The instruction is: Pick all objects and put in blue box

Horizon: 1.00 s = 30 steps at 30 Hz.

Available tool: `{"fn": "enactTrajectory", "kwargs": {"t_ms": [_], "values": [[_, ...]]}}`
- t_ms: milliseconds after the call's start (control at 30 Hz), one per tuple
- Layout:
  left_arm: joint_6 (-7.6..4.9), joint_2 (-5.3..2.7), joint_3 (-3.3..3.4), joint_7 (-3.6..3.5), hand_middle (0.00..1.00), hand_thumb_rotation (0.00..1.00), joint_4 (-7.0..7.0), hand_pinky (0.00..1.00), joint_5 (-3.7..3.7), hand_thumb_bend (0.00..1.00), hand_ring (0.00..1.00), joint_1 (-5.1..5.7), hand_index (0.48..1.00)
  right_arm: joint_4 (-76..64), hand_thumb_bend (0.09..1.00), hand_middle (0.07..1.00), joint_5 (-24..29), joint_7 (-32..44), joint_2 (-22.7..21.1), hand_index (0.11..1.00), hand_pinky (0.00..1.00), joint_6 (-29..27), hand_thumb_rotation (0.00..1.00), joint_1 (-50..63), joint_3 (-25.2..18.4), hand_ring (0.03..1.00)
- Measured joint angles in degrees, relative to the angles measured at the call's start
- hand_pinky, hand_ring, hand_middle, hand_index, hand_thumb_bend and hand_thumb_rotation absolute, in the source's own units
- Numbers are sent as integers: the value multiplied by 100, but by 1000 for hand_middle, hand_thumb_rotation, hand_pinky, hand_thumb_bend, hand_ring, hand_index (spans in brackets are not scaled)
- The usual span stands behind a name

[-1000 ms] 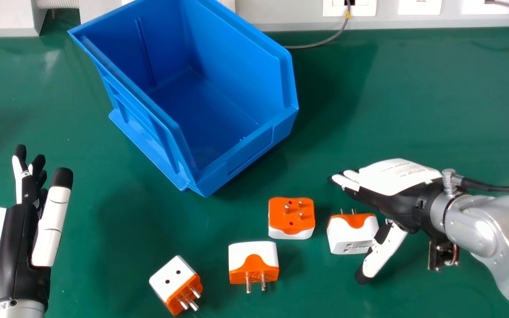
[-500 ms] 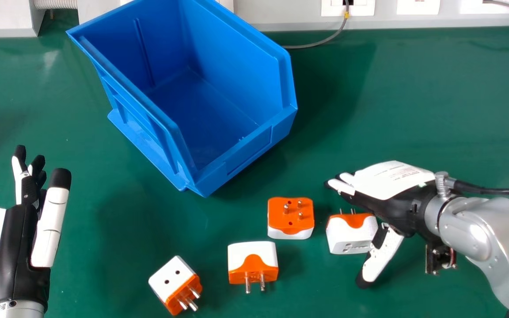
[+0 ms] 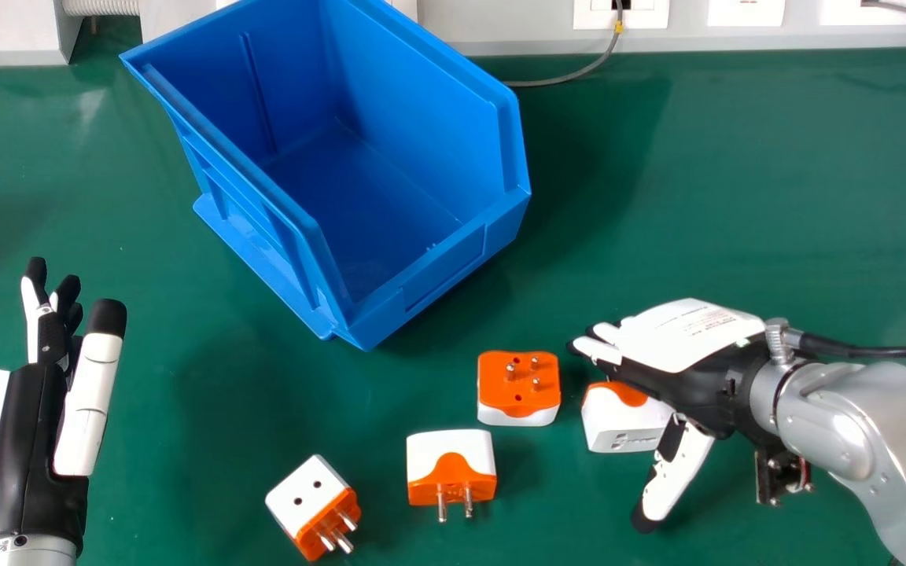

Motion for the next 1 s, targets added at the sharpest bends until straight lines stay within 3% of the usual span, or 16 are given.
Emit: {"fn": "enactTrajectory", "kwargs": {"t_ms": [200,333,567,767,1000], "values": [[97,13,26,-46,1000,990,-32,993,-5,776,1000,0,1000,3,766,1000,17,5,1,967,957,40,399,-1,-2,1000],[99,30,32,-84,1000,989,-65,991,-49,771,1000,-4,1000,82,746,990,26,-59,24,945,936,26,376,-53,-1,988],[102,45,41,-138,1000,986,-83,989,-57,762,1000,0,1000,125,700,944,16,-231,32,895,882,-11,312,-125,3,947],[105,56,103,-190,1000,984,-94,989,-77,754,1000,1,1000,126,662,928,15,-238,32,877,858,19,283,-160,5,931],[107,81,149,-216,1000,984,-97,992,-168,752,1000,6,1000,132,648,921,6,-272,56,872,846,86,270,-200,24,925]]}}
